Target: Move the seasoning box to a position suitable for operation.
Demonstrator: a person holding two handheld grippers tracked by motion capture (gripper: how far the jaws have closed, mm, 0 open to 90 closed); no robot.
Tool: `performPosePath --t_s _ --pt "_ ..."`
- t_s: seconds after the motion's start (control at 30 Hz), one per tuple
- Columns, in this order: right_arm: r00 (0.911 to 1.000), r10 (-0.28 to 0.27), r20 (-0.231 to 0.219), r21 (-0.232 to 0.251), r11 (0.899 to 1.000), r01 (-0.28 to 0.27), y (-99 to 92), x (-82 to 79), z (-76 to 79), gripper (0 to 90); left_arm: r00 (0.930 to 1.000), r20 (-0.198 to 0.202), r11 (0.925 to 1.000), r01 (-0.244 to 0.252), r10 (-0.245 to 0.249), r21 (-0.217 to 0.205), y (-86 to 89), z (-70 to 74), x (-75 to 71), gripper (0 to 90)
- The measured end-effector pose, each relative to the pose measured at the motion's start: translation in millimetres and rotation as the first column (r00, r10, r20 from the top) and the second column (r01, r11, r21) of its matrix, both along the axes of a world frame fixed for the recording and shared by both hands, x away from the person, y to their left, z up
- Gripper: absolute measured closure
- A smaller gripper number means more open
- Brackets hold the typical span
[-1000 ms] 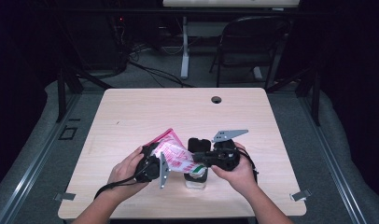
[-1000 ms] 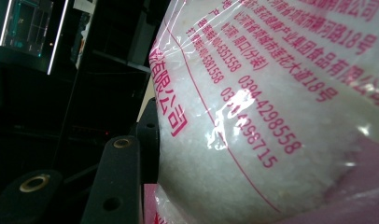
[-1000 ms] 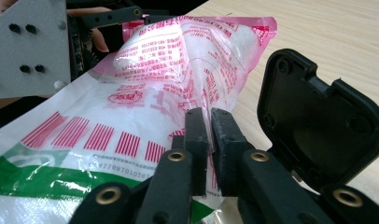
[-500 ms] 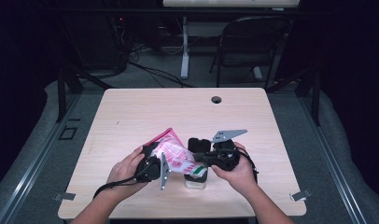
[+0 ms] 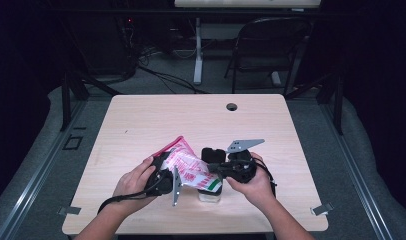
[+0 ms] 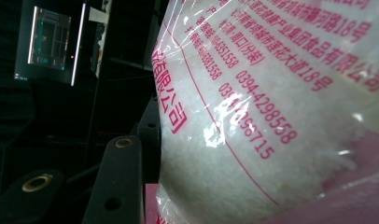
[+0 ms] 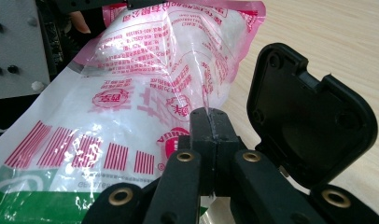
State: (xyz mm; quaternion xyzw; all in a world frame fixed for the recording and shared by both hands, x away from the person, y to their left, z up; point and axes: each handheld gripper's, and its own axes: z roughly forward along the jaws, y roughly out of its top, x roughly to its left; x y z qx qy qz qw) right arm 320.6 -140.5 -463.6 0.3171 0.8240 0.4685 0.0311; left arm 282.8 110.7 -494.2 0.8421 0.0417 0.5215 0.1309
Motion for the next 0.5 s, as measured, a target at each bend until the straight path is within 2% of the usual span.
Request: performPosePath --t_s 0.5 --pt "1.0 0.001 0.0 -0.003 1.0 -0.001 -0.8 0.4 -1.5 90.0 0.9995 0.028 0.9987 0.011 -0.012 0.049 -0.7 2.3 -3.0 58.5"
